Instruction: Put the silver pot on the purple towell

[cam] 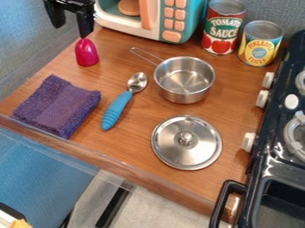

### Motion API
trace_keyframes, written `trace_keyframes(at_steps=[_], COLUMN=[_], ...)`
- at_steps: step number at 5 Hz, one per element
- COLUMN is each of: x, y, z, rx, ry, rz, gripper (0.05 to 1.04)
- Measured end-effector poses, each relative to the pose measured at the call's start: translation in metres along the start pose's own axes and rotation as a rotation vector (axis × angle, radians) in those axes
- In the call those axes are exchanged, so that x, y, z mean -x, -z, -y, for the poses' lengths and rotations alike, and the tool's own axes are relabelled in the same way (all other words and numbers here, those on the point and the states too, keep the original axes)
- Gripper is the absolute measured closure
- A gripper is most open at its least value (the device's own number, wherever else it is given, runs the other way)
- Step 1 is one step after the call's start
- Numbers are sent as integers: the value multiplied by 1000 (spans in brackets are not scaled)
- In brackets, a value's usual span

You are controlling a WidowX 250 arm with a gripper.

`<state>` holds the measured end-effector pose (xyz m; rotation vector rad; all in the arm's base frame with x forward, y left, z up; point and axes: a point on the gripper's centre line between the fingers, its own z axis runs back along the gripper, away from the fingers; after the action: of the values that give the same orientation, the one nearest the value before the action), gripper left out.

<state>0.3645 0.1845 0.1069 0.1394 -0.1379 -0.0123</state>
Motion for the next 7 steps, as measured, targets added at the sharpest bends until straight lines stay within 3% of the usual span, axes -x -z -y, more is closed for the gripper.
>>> trace_keyframes(at_steps=[1, 2, 3, 5, 6, 7], x=[4, 0, -16, -33, -38, -34], y=[14, 22, 3, -12, -20, -5], z=[4, 39, 93, 189, 229, 251], rx=[18, 42, 55, 77, 71, 48], ry=[3, 89, 228, 489, 497, 519], rz=[-32, -24, 63, 176, 199, 133], gripper=[83, 83, 83, 83, 83, 83])
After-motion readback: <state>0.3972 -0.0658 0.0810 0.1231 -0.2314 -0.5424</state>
